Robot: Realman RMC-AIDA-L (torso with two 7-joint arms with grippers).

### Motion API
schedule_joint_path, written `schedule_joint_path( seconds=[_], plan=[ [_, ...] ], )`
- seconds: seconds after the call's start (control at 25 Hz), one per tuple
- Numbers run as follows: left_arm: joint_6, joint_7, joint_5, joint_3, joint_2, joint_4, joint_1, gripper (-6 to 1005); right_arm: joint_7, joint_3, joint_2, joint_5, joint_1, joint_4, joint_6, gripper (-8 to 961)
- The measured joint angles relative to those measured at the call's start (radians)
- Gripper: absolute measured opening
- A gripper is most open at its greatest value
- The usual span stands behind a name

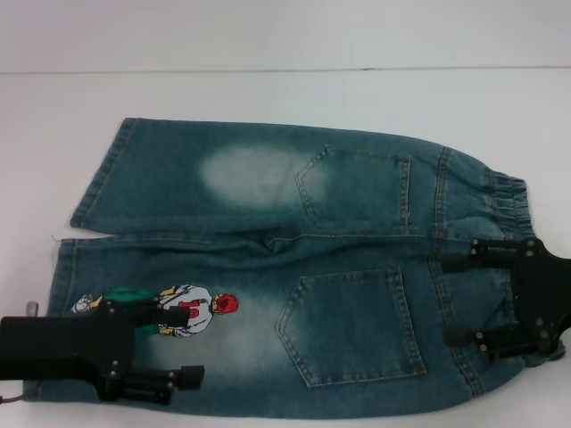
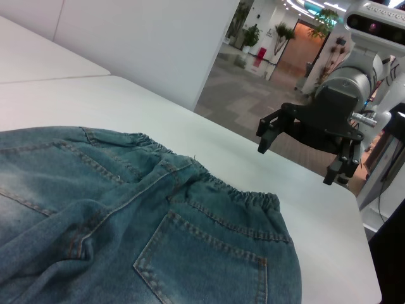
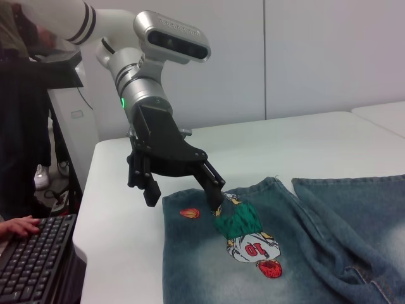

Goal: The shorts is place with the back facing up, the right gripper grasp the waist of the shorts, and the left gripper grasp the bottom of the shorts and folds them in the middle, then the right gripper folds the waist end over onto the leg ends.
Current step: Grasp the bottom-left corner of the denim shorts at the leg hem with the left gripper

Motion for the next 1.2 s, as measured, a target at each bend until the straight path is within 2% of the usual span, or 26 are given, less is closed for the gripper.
schedule_joint_path(
  seconds=[0.84, 1.04, 1.2],
  plan=[
    [-0.003, -0.026, 0.010, 0.000, -0.004, 0.004, 0.004, 933, 0.008, -0.002, 0.004, 0.005, 0.001, 0.000, 0.004, 891],
    [0.005, -0.155, 0.014, 0.000, -0.005, 0.054, 0.006, 933, 0.005, 0.000, 0.004, 0.006, 0.000, -0.002, 0.005, 891],
    [0.077, -0.327, 0.048, -0.007, -0.006, 0.149, 0.009, 933, 0.008, 0.000, 0.000, 0.006, -0.001, -0.009, 0.005, 891]
  ],
)
